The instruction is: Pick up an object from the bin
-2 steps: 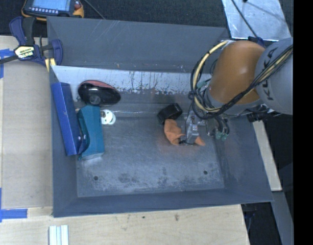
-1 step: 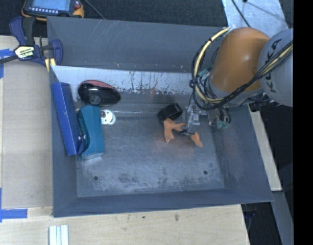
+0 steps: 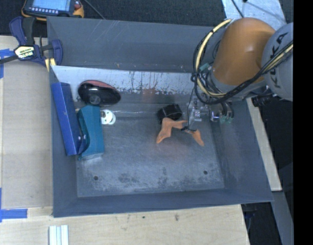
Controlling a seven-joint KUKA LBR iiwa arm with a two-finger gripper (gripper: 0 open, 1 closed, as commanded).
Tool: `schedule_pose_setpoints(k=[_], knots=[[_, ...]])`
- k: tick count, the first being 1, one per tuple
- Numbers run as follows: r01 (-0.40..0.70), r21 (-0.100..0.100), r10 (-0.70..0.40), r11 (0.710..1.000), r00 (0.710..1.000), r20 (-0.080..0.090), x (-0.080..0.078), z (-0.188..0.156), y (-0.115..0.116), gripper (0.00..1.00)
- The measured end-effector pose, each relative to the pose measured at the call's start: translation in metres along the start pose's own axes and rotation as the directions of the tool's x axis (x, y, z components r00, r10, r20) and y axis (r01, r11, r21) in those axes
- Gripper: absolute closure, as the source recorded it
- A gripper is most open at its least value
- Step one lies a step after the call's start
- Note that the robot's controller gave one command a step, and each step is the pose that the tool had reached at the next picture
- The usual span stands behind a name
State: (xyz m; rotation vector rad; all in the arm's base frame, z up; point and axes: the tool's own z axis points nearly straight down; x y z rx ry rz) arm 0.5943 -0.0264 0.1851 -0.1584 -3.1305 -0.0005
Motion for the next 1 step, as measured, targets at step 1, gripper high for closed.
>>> schedule_pose_setpoints(k=[1], knots=[[-0.022,-0.001,0.022,1.0,1.0,0.009,-0.0123,-0.072,-0.0212,1.0]])
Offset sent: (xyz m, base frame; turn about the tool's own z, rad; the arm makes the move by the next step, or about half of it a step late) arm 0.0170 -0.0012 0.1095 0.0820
